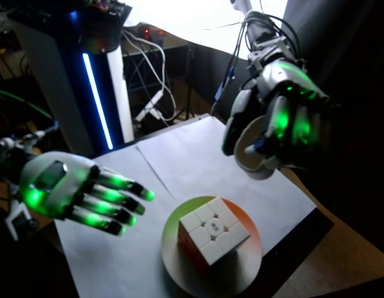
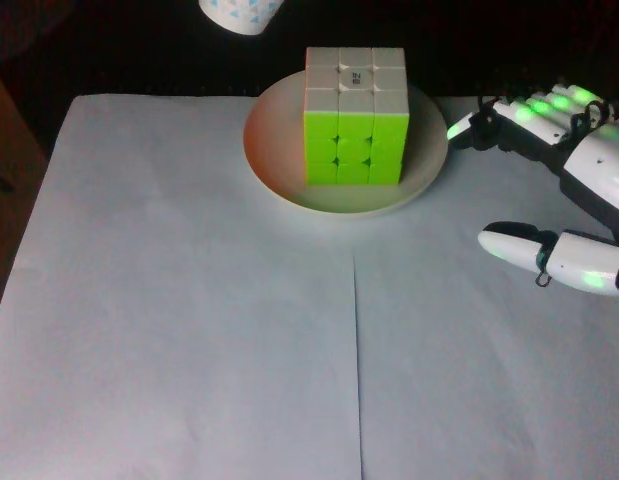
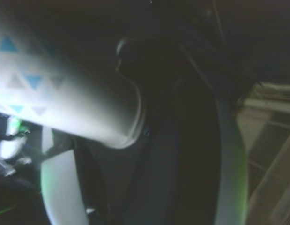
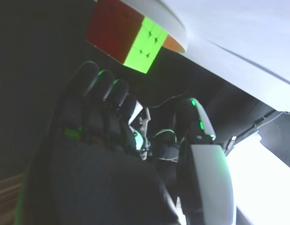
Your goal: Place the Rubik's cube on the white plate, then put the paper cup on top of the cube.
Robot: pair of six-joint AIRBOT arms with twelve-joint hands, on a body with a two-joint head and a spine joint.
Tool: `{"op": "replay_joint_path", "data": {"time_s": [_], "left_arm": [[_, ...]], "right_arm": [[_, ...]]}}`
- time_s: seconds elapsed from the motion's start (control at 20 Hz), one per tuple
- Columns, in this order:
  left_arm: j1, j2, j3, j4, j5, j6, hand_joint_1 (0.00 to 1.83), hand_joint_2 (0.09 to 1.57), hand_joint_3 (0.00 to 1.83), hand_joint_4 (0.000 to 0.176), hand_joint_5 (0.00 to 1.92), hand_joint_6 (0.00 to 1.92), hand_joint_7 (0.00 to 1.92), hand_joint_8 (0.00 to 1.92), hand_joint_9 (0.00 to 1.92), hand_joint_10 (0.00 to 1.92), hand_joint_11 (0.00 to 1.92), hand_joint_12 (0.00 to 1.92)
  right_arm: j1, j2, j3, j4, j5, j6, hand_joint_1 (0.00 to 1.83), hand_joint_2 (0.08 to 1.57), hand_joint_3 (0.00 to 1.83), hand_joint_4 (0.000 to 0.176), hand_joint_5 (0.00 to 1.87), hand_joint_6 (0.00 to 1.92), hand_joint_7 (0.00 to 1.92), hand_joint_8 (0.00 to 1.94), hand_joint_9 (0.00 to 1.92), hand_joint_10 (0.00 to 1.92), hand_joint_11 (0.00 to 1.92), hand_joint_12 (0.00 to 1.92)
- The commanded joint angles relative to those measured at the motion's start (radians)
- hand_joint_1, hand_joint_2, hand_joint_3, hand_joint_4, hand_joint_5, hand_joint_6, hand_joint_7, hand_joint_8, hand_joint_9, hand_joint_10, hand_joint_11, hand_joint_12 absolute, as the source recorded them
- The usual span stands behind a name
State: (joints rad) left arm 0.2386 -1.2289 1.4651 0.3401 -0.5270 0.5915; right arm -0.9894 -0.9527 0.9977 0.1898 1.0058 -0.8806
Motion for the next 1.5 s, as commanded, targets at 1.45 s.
{"op": "replay_joint_path", "data": {"time_s": [1.45], "left_arm": [[0.121,-0.213,0.189,-0.139,-0.242,-0.219,1.0,1.27,0.23,0.0,0.52,1.71,0.11,1.85,0.18,1.92,0.34,1.92]], "right_arm": [[-0.016,-0.014,0.006,0.016,0.128,0.001,0.79,1.2,0.0,0.0,0.0,0.98,0.03,1.13,0.0,1.4,0.0,1.59]]}}
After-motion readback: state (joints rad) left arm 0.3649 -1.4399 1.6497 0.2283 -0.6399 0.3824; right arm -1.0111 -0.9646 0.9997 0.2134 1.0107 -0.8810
